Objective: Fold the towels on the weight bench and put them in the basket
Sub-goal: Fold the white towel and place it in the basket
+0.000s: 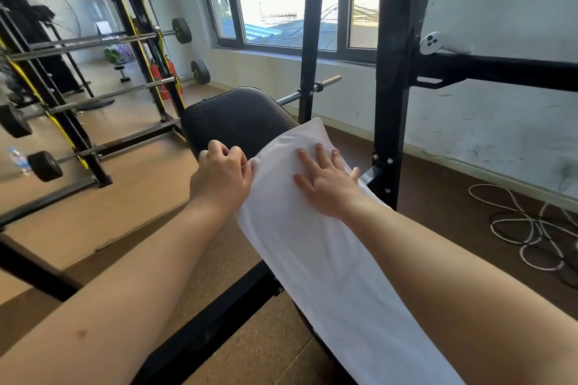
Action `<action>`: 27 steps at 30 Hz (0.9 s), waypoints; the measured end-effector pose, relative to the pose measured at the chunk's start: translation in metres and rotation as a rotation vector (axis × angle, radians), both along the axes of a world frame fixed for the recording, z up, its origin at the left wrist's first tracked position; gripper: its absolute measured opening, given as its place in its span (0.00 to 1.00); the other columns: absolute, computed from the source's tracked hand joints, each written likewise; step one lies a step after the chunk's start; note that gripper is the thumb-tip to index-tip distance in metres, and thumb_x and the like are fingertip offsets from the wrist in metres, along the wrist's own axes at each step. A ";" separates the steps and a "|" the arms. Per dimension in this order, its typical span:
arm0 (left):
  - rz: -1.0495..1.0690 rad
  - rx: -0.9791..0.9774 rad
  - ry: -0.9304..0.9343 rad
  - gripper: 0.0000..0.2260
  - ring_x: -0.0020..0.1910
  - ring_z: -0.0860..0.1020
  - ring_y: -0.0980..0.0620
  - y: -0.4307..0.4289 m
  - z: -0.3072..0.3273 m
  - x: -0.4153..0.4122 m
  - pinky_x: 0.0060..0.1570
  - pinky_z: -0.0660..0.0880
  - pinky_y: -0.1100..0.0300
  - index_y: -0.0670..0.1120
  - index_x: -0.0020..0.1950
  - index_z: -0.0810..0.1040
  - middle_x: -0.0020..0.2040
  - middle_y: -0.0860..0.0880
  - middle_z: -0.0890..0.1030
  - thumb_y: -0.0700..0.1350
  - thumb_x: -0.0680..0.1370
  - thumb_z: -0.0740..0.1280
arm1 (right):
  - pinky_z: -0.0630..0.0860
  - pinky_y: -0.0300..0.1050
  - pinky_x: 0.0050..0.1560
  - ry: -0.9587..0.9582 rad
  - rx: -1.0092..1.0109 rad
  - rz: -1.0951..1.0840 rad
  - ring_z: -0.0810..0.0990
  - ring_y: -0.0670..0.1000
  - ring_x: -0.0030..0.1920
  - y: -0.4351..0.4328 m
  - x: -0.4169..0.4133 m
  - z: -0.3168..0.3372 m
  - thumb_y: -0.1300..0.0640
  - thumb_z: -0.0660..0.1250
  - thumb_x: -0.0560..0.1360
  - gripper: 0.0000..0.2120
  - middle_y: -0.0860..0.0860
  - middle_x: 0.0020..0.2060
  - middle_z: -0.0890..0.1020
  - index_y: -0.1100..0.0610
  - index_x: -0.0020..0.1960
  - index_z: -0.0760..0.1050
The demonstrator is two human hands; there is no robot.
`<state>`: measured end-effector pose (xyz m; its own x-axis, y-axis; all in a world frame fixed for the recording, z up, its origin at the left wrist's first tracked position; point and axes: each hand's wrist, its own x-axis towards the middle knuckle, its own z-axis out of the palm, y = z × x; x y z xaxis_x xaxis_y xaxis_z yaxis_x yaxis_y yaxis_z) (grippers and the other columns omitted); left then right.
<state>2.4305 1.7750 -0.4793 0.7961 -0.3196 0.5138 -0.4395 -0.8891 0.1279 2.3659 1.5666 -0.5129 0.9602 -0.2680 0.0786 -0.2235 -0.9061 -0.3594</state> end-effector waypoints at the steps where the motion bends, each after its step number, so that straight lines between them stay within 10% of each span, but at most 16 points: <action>1: -0.037 -0.004 0.000 0.13 0.51 0.74 0.45 0.000 0.000 0.002 0.41 0.75 0.54 0.48 0.53 0.77 0.54 0.44 0.72 0.56 0.83 0.61 | 0.43 0.78 0.74 -0.008 -0.008 0.031 0.37 0.57 0.82 0.004 0.001 0.001 0.32 0.47 0.82 0.30 0.45 0.83 0.40 0.34 0.81 0.42; 7: -0.075 -0.010 -0.079 0.07 0.40 0.78 0.40 0.015 0.012 0.012 0.37 0.80 0.47 0.45 0.52 0.76 0.47 0.44 0.73 0.48 0.84 0.64 | 0.41 0.79 0.73 0.050 0.039 0.029 0.34 0.57 0.82 0.009 0.011 0.006 0.29 0.48 0.81 0.33 0.42 0.82 0.37 0.32 0.80 0.39; 12: -0.093 0.201 -0.309 0.08 0.54 0.76 0.40 0.003 0.014 -0.001 0.48 0.73 0.45 0.47 0.58 0.82 0.56 0.44 0.78 0.43 0.80 0.68 | 0.43 0.77 0.75 0.010 0.038 0.002 0.35 0.57 0.82 0.015 0.001 0.012 0.31 0.50 0.82 0.34 0.46 0.83 0.37 0.37 0.82 0.41; 17: -0.192 0.352 0.098 0.25 0.77 0.61 0.41 -0.032 -0.006 -0.042 0.74 0.53 0.36 0.56 0.76 0.67 0.78 0.45 0.66 0.63 0.81 0.56 | 0.45 0.76 0.75 0.005 0.029 -0.022 0.36 0.56 0.82 0.019 -0.038 -0.004 0.33 0.51 0.82 0.34 0.47 0.83 0.37 0.38 0.82 0.41; 21: -0.223 0.424 0.171 0.29 0.82 0.44 0.39 -0.044 -0.024 -0.065 0.73 0.40 0.28 0.57 0.81 0.57 0.83 0.43 0.50 0.65 0.81 0.54 | 0.43 0.74 0.75 0.060 0.105 -0.092 0.35 0.56 0.82 0.011 -0.084 -0.031 0.32 0.52 0.82 0.34 0.48 0.83 0.37 0.38 0.82 0.41; 27: -0.314 0.486 0.192 0.29 0.82 0.45 0.40 -0.073 -0.045 -0.113 0.70 0.45 0.24 0.56 0.81 0.54 0.83 0.44 0.48 0.65 0.82 0.53 | 0.43 0.75 0.74 0.149 0.134 -0.177 0.33 0.55 0.82 -0.009 -0.141 -0.060 0.29 0.50 0.80 0.35 0.47 0.82 0.35 0.36 0.81 0.38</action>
<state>2.3180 1.7024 -0.5240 0.6900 -0.7158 0.1068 -0.6993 -0.6975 -0.1566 2.2249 1.5577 -0.5729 0.8959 -0.4310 -0.1075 -0.4334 -0.7947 -0.4250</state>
